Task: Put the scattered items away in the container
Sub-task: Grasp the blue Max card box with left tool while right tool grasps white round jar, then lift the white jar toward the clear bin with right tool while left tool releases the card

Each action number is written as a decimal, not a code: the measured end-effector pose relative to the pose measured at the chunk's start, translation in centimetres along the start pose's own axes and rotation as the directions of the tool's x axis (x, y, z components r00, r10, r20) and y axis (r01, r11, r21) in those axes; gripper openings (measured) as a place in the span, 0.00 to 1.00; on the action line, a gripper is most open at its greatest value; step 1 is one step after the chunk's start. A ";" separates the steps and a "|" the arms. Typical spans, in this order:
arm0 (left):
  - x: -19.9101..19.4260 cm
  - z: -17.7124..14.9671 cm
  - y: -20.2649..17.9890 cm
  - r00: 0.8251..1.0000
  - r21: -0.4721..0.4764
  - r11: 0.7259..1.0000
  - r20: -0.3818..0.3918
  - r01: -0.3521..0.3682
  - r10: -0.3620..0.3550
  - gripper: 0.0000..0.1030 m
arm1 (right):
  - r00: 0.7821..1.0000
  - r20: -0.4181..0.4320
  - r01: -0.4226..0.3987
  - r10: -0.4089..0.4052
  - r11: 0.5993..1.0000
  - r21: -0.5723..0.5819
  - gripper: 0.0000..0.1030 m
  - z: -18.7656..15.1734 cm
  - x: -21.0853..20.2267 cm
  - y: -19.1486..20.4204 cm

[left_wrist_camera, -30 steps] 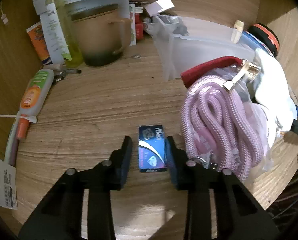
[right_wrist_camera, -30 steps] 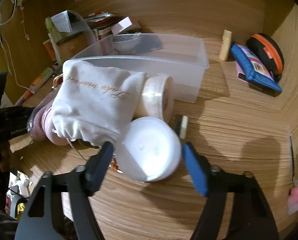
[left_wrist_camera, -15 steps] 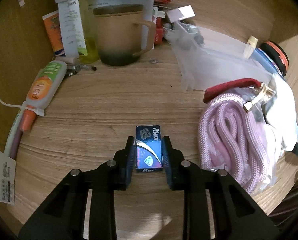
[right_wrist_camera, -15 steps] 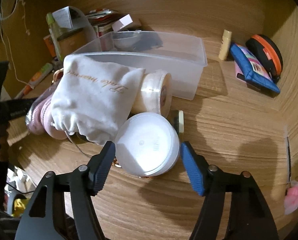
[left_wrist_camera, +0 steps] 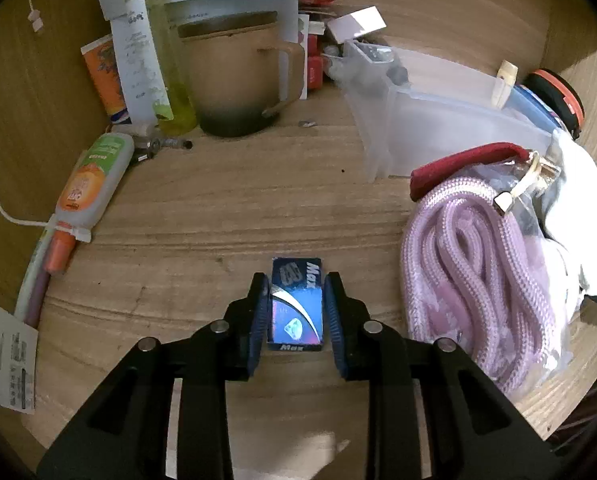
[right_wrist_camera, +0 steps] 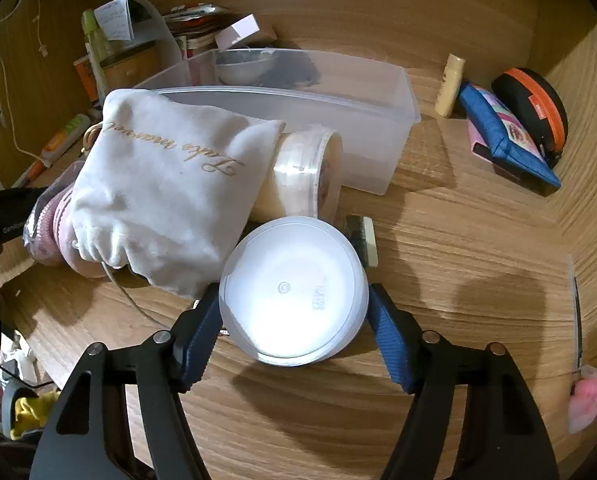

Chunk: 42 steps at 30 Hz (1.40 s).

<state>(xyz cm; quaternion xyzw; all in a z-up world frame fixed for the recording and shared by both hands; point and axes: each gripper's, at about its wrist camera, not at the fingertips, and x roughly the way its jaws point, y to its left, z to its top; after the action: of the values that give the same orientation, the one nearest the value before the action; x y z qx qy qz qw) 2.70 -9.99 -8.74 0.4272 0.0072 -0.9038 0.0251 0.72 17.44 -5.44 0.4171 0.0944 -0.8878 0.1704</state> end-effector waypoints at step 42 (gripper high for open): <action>-5.6 12.9 -5.6 0.953 0.078 0.988 0.263 0.132 -0.149 0.26 | 0.938 0.332 -0.104 0.104 0.994 -0.017 0.65 14.1 -3.9 -3.6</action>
<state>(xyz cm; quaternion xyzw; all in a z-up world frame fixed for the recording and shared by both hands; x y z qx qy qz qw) -4.05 -4.65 3.72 0.2997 0.0073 -0.9526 -0.0512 -8.30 17.29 6.65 0.2659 0.0420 -0.9351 0.2305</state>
